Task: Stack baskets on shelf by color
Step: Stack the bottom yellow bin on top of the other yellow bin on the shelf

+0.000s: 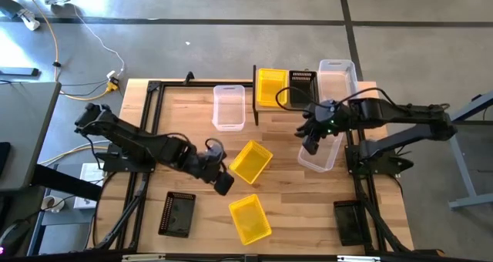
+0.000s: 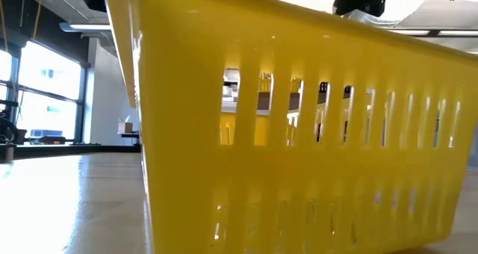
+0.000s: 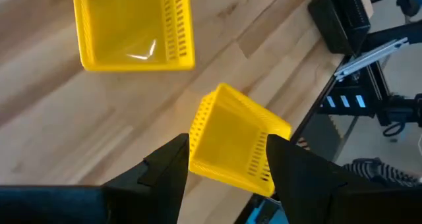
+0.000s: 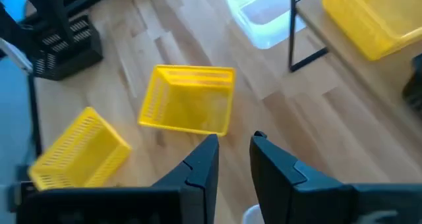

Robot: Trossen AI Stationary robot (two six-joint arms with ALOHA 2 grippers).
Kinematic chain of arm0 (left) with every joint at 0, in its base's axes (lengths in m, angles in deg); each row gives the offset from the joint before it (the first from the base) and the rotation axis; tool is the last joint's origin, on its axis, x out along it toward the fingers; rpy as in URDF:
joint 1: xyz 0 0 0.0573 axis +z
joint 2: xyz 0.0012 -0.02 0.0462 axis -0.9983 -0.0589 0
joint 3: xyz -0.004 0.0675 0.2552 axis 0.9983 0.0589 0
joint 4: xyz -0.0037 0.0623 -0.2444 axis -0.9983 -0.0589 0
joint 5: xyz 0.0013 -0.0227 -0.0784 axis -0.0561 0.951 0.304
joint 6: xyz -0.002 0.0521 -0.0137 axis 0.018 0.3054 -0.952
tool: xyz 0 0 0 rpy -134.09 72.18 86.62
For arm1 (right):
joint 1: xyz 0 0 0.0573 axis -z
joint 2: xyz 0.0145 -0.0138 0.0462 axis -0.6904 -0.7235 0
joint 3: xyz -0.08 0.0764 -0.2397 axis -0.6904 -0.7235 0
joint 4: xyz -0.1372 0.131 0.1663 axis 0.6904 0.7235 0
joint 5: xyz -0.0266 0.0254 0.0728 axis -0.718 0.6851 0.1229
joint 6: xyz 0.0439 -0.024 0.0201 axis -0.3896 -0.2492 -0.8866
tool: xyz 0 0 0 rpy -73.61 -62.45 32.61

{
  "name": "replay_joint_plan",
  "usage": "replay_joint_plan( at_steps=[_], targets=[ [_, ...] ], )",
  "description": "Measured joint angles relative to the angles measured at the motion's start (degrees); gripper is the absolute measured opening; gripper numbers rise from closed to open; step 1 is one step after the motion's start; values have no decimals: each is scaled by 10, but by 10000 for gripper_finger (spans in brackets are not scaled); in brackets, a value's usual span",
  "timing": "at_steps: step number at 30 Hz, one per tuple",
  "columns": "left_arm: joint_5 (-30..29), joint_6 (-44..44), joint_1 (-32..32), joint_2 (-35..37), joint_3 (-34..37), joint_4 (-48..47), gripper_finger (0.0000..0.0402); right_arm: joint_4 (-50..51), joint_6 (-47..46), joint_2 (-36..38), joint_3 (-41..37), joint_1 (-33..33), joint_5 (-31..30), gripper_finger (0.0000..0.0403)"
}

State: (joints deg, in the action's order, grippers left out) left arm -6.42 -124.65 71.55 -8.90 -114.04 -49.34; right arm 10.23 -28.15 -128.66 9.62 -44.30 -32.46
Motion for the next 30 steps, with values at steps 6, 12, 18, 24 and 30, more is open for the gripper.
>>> replay_joint_plan(
  at_steps=[6, 12, 18, 24, 30],
  targets=[
    [-40, -71, -52, -7, 0, 0, 192, 0, -45, 0, 0, -26, 0, 73],
    [-74, -157, -81, -34, 0, 5, 192, -2, -31, 0, 0, -40, -30, 73],
    [-76, -240, -98, -83, 0, 40, 192, 3, -13, 0, 0, -40, -37, 73],
    [-64, -306, -110, -141, 0, 78, 192, 2, -3, 0, 0, -40, -36, 73],
    [-32, -356, -120, -189, 0, 118, 185, 4, 21, 0, 0, -40, -36, 73]
  ],
)
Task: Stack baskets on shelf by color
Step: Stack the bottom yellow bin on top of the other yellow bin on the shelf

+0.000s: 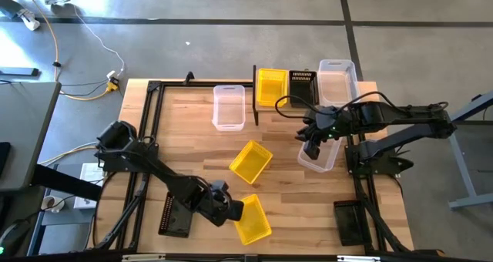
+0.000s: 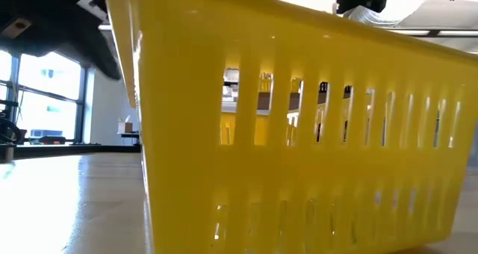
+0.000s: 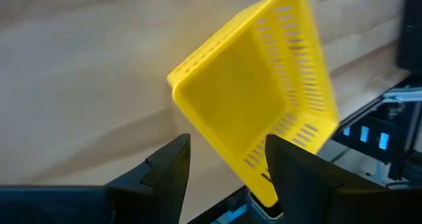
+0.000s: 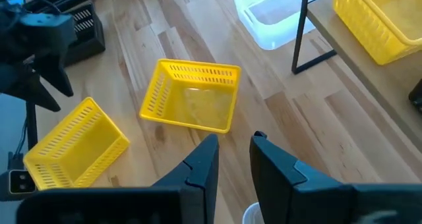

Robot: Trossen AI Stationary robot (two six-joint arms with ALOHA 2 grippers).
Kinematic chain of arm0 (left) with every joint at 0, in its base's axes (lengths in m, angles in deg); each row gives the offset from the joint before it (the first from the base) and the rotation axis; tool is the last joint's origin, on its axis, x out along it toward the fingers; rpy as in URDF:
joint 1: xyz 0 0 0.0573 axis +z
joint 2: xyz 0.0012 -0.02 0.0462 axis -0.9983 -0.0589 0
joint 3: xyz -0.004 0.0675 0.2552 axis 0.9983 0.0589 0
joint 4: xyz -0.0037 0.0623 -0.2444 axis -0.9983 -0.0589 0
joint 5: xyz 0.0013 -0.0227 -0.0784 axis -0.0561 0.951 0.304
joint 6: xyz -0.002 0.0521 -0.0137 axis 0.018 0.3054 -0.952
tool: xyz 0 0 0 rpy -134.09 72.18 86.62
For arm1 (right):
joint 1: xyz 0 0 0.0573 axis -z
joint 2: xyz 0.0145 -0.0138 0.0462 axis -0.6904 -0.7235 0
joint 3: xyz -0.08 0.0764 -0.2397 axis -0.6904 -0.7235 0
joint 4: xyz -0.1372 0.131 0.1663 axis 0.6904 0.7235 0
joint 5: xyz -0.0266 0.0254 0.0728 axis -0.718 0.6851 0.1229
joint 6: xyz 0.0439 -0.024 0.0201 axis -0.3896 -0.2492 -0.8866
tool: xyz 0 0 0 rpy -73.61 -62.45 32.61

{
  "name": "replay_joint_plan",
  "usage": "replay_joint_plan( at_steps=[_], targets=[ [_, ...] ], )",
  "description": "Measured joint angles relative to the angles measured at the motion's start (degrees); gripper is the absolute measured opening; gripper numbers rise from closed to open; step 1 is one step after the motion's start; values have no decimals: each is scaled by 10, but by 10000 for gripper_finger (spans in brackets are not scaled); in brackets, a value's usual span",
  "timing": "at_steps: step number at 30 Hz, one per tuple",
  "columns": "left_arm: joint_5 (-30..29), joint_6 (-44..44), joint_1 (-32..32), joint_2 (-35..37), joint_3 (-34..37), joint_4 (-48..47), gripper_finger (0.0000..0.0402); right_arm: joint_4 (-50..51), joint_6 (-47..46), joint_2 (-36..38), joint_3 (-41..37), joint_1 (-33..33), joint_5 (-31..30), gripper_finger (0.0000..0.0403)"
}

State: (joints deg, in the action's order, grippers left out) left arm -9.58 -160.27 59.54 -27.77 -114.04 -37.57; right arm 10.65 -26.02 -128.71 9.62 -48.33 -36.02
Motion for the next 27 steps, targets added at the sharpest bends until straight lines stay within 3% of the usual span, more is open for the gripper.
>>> replay_joint_plan(
  at_steps=[8, 27],
  targets=[
    [16, -44, -15, -32, 0, 21, 171, 8, 5, 0, 0, 0, 0, 73],
    [21, -37, 2, -81, 0, 60, 168, 9, 0, 0, 0, 0, 1, 73]
  ],
)
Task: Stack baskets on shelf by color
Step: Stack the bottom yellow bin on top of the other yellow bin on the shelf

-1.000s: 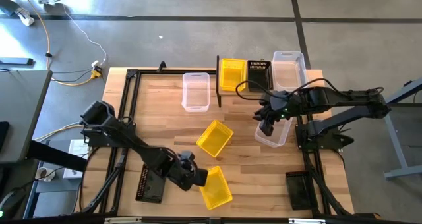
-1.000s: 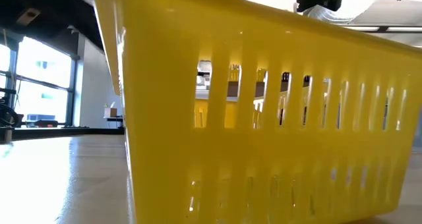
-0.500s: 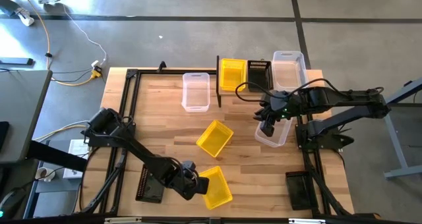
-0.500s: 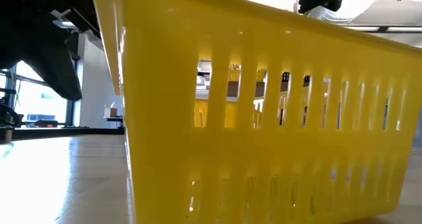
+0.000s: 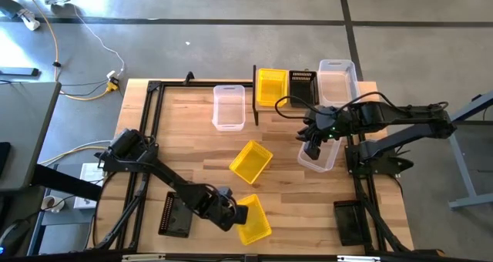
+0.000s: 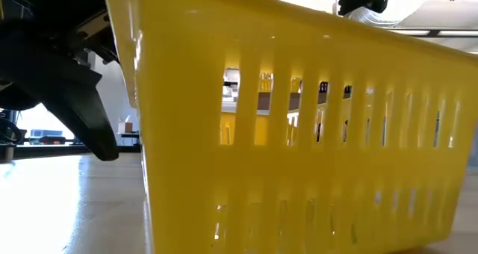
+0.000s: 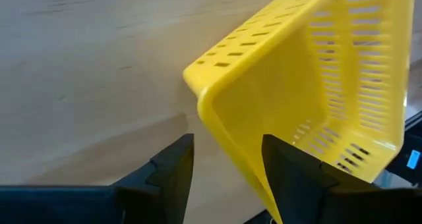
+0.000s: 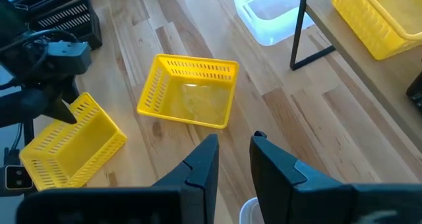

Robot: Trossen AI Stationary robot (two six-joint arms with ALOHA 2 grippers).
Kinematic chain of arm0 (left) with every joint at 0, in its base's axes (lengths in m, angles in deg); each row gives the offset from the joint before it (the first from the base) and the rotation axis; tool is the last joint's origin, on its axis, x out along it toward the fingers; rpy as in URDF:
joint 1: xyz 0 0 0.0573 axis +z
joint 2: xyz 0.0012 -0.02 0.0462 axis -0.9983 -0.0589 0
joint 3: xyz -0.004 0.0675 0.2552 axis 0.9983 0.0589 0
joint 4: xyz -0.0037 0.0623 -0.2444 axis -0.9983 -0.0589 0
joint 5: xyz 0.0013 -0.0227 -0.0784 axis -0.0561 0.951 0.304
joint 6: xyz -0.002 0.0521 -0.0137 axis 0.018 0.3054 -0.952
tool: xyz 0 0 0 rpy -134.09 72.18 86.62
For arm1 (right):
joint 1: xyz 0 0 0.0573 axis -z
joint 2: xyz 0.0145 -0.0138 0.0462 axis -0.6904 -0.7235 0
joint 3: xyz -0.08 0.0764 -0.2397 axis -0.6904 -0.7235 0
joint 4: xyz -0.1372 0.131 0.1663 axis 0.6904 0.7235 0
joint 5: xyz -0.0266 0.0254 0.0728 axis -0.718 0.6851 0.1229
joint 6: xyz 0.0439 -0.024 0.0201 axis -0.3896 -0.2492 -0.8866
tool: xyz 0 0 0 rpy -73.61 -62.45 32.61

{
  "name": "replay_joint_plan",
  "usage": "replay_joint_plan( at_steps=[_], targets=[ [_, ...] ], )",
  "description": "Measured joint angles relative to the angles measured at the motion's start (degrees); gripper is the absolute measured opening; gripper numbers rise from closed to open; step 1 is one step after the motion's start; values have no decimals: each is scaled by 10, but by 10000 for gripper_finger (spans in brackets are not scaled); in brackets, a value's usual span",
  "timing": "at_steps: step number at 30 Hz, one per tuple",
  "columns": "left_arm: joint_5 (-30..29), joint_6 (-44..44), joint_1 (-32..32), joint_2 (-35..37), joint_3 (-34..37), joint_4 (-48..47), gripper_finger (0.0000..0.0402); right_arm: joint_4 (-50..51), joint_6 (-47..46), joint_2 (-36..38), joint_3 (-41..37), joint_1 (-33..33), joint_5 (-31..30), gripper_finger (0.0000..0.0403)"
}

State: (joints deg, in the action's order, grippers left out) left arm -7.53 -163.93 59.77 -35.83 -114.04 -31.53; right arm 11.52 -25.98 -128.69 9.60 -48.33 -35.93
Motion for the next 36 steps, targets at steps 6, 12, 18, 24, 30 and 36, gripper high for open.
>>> replay_joint_plan(
  at_steps=[6, 12, 18, 24, 30, 36],
  targets=[
    [1, 13, 0, 0, 0, 0, 125, 0, -2, 0, 0, 0, 0, 73],
    [-3, 50, 6, 0, 0, 0, 50, 0, -2, 0, 0, 0, 0, 73],
    [0, 91, 6, 4, 0, 2, 6, 0, -1, 0, 0, 0, 0, 73],
    [4, 138, 8, 21, 0, 25, 4, 0, -2, 0, 0, 0, 0, 73],
    [0, 224, 27, 73, 0, 10, 5, 2, -2, 0, 0, 0, -2, 73],
    [-4, 333, 73, 134, 0, -12, 3, 7, -31, 0, 0, 0, -33, 73]
  ],
)
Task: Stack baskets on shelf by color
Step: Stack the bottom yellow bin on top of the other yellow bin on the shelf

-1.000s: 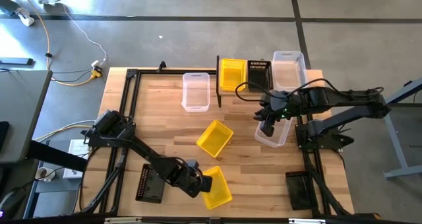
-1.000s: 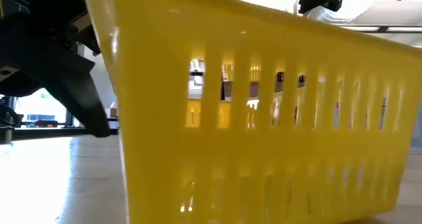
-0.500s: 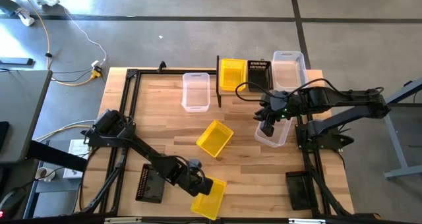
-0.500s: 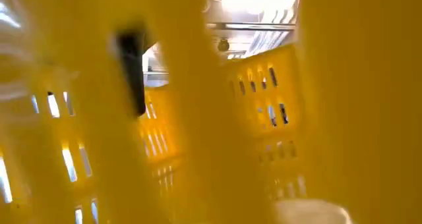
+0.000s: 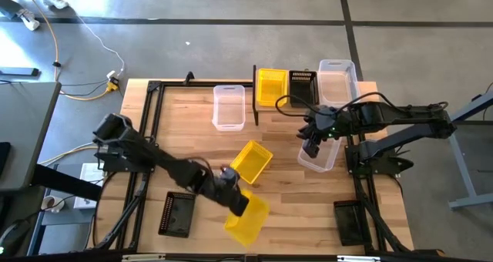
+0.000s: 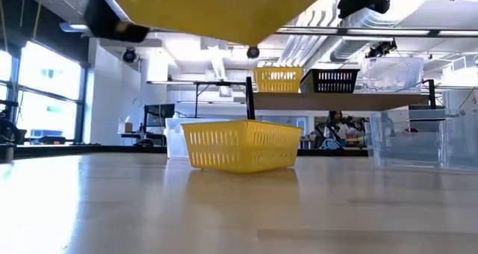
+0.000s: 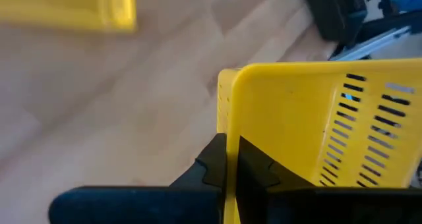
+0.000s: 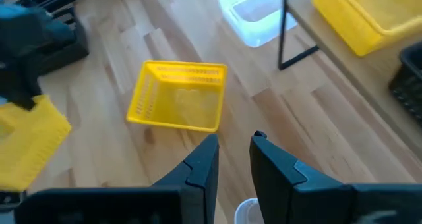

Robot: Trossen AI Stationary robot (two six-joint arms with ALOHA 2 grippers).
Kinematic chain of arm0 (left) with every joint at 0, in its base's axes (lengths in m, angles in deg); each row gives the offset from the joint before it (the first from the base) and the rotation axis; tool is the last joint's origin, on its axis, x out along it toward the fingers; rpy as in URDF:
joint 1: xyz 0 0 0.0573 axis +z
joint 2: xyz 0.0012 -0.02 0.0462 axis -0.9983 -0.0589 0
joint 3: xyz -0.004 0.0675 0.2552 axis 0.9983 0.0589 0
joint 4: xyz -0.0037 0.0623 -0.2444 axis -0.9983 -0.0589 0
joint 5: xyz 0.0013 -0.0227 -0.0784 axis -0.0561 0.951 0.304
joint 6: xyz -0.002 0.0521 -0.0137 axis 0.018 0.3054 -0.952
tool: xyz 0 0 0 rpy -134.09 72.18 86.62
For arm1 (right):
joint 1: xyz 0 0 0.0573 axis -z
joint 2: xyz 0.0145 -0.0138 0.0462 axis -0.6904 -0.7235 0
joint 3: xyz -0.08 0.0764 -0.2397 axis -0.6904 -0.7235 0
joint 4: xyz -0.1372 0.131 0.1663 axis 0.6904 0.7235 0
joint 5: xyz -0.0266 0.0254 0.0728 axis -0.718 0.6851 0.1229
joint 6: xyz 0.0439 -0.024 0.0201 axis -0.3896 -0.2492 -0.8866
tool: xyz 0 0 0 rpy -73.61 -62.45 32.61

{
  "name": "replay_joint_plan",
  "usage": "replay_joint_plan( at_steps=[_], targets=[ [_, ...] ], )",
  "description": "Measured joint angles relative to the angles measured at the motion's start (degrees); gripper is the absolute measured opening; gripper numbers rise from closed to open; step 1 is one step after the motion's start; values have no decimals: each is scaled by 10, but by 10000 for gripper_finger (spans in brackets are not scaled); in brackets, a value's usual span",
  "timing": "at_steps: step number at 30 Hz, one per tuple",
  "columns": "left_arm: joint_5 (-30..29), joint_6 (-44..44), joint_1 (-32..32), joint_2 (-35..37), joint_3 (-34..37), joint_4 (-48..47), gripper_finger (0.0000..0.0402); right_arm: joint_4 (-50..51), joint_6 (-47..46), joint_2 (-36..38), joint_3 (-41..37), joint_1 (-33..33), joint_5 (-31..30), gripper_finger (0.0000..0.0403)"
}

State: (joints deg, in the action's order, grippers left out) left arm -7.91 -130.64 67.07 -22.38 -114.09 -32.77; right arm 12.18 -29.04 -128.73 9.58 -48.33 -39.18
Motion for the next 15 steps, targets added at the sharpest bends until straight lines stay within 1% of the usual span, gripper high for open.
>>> replay_joint_plan(
  at_steps=[6, 13, 15],
  targets=[
    [-1, 110, 62, 67, 1, -43, 3, -1, 0, 0, 0, 0, -9, 73],
    [-2, 195, 149, 128, 0, -82, 3, -23, 8, -19, 0, 0, -10, 73],
    [-9, 217, 175, 141, 0, -77, 3, -40, 19, -26, 0, 0, -10, 73]
  ],
)
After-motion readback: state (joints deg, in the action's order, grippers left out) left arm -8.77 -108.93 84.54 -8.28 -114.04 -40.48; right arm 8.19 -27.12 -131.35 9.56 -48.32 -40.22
